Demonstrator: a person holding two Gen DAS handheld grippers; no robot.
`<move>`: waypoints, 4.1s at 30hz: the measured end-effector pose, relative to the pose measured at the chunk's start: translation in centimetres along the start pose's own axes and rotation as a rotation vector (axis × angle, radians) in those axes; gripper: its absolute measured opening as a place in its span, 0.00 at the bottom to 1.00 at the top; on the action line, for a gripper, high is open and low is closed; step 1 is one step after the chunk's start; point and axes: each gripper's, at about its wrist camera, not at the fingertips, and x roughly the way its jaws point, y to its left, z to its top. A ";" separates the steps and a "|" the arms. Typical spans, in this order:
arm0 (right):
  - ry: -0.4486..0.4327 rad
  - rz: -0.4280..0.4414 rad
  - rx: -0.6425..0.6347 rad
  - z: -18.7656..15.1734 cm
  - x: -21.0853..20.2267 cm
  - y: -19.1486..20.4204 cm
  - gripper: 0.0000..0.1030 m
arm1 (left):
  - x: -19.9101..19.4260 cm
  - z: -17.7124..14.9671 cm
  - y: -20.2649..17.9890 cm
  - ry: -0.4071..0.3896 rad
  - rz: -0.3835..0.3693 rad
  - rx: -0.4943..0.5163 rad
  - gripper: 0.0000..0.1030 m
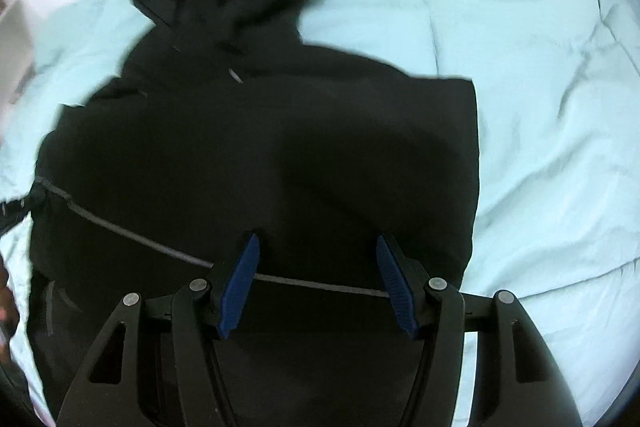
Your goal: Fold large clothes
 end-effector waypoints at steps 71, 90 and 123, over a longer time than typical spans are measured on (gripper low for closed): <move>-0.234 0.145 0.139 25.2 7.6 -0.5 0.25 | 13.5 25.4 -12.4 -0.222 0.044 0.177 0.12; -0.132 0.193 0.127 22.8 11.2 -4.5 0.44 | 14.1 24.2 -6.9 -0.090 -0.050 0.148 0.23; -0.019 0.069 -0.098 15.7 4.1 -2.4 0.81 | 13.7 24.6 -19.5 -0.143 -0.125 0.437 0.23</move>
